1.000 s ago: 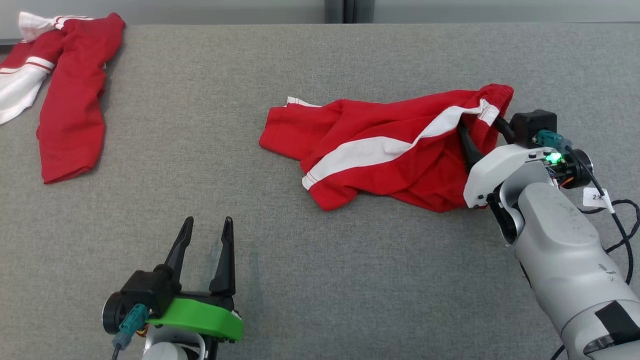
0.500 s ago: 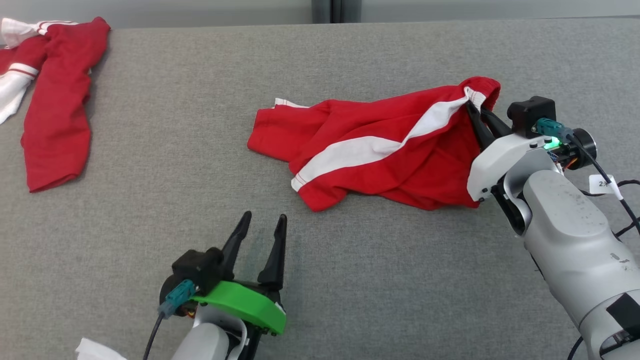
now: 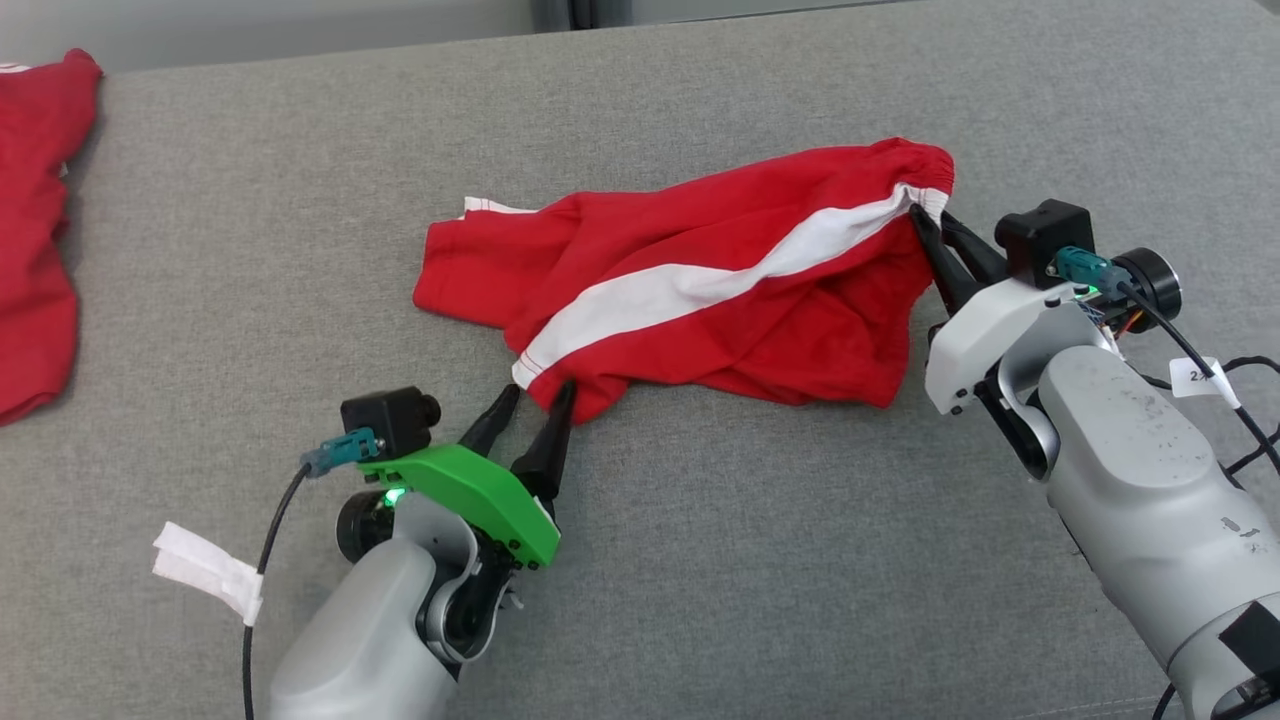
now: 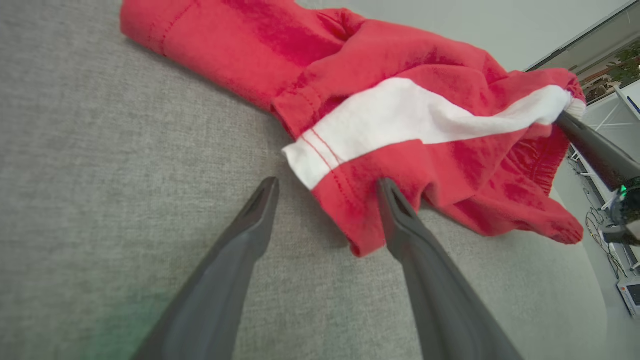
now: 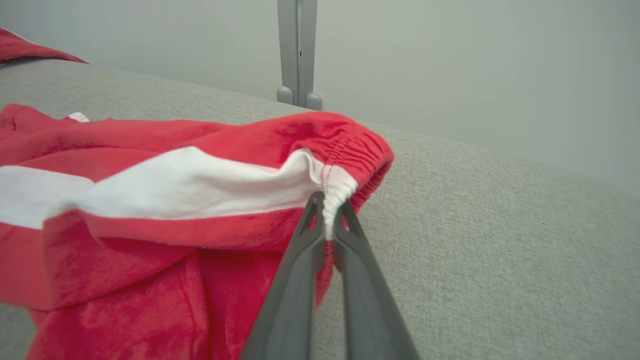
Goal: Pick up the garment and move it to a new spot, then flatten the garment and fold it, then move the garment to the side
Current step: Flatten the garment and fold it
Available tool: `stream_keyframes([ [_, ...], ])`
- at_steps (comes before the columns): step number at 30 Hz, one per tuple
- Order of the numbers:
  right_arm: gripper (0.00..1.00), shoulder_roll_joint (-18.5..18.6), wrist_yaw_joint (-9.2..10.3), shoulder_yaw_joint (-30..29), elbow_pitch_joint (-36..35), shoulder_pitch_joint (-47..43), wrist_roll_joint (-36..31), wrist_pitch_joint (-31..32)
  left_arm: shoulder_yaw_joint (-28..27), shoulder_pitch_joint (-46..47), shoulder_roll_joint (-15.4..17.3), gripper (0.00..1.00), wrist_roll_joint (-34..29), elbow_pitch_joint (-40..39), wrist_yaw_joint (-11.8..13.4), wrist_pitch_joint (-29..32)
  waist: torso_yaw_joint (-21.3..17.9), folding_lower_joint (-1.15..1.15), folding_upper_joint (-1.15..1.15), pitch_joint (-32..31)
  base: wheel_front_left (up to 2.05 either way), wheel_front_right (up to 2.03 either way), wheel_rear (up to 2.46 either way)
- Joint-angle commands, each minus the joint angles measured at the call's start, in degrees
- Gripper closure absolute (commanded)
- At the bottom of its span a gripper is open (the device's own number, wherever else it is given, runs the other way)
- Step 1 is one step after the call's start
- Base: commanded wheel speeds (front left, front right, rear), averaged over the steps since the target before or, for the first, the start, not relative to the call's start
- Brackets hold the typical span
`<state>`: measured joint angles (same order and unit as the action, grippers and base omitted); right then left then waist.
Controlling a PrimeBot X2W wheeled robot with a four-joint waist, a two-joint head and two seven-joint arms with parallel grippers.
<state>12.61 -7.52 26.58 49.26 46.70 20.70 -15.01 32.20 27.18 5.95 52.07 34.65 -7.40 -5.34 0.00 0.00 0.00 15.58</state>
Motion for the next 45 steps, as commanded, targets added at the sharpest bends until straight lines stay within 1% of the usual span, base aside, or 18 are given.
stream_keyframes([
  [1, 1.00, 0.25, 0.06, 0.11, -0.37, -0.69, 0.25, -0.25, 0.81, 1.56, 0.69, 0.00, 1.19, 0.15, -0.16, -0.20, -0.79, 0.00, 0.00, 0.61, 0.00, 0.00, 0.00],
  [4, 1.00, 0.28, 0.06, 0.05, -0.63, -0.96, 0.30, -0.25, 2.23, 2.65, 1.28, 0.00, 3.89, -0.48, -0.16, -1.08, -1.12, 0.00, 0.00, 0.81, 0.00, 0.00, 0.00],
  [9, 1.00, 0.01, 0.06, -0.21, -0.77, -1.37, -0.19, -0.25, 4.58, 3.86, 2.54, 0.00, 6.38, -1.26, -0.16, -3.34, -1.34, 0.00, 0.00, 0.81, 0.00, 0.00, 0.00],
  [13, 1.00, -0.16, 0.06, -0.47, -0.94, -1.65, -0.51, -0.26, 5.36, 4.63, 3.61, 0.00, 7.79, -1.61, -0.16, -5.57, -1.28, 0.00, 0.00, 0.69, 0.00, 0.00, 0.00],
  [17, 1.00, -0.69, 0.06, -0.46, -1.08, -1.76, -0.76, -0.25, 5.94, 5.29, 3.99, 0.00, 9.40, -0.76, -0.16, -6.61, -1.42, 0.00, 0.00, 0.47, 0.00, 0.00, 0.00],
  [20, 1.00, -1.10, 0.06, -0.25, -1.13, -1.86, -0.85, -0.25, 6.02, 5.95, 3.94, 0.27, 10.44, 0.16, -0.16, -7.31, -1.69, 0.00, 0.00, 0.38, 0.00, 0.00, 0.00],
  [21, 1.00, -1.23, 0.06, -0.17, -1.16, -1.90, -0.88, -0.26, 5.99, 6.10, 3.77, 0.42, 10.97, 0.51, -0.16, -7.47, -1.79, 0.00, 0.00, 0.37, 0.00, 0.00, 0.00],
  [22, 1.00, -1.30, 0.06, -0.12, -1.18, -1.94, -0.90, -0.25, 6.04, 6.25, 3.68, 0.52, 11.21, 0.79, -0.16, -7.60, -1.87, 0.00, 0.00, 0.35, 0.00, 0.00, 0.00],
  [24, 1.00, -1.39, 0.06, -0.03, -1.25, -1.96, -0.91, -0.25, 6.03, 6.72, 3.54, 0.62, 11.89, 1.68, -0.16, -7.95, -2.08, 0.00, 0.00, 0.33, 0.00, 0.00, 0.00],
  [26, 1.00, -1.44, 0.06, 0.04, -1.30, -2.01, -0.89, -0.25, 6.21, 7.14, 3.38, 0.84, 12.56, 2.53, -0.16, -8.27, -2.33, 0.00, 0.00, 0.30, 0.00, 0.00, 0.00],
  [27, 1.00, -1.49, 0.06, 0.08, -1.36, -2.05, -0.87, -0.25, 6.38, 7.36, 3.25, 0.99, 12.80, 3.19, -0.16, -8.37, -2.47, 0.00, 0.00, 0.27, 0.00, 0.00, 0.00],
  [34, 1.00, -1.28, 0.06, -0.46, -2.13, -2.33, -1.05, -0.25, 7.29, 8.54, 2.90, 1.00, 13.67, 6.14, -0.16, -9.23, -3.01, 0.00, 0.00, -0.02, 0.00, 0.00, 0.00],
  [39, 1.00, -0.91, 0.06, -1.68, -4.30, -2.95, -1.77, -0.26, 6.17, 9.12, 3.94, 1.00, 12.08, 4.64, -0.16, -9.91, -2.98, 0.00, 0.00, -0.69, 0.00, 0.00, 0.00],
  [43, 1.00, -0.35, 0.06, -2.51, -7.53, -3.40, -2.60, -0.26, 1.36, 8.11, 5.27, 1.00, 8.19, -0.14, -0.16, -9.84, -2.66, 0.00, 0.00, -1.62, 0.00, 0.00, 0.00],
  [45, 1.00, 0.43, 0.06, -2.59, -11.32, -3.98, -2.86, -0.25, -3.61, 6.07, 5.69, 1.00, 3.98, -5.53, -0.16, -9.79, -2.47, 0.00, 0.00, -2.80, 0.00, 0.00, 0.00],
])
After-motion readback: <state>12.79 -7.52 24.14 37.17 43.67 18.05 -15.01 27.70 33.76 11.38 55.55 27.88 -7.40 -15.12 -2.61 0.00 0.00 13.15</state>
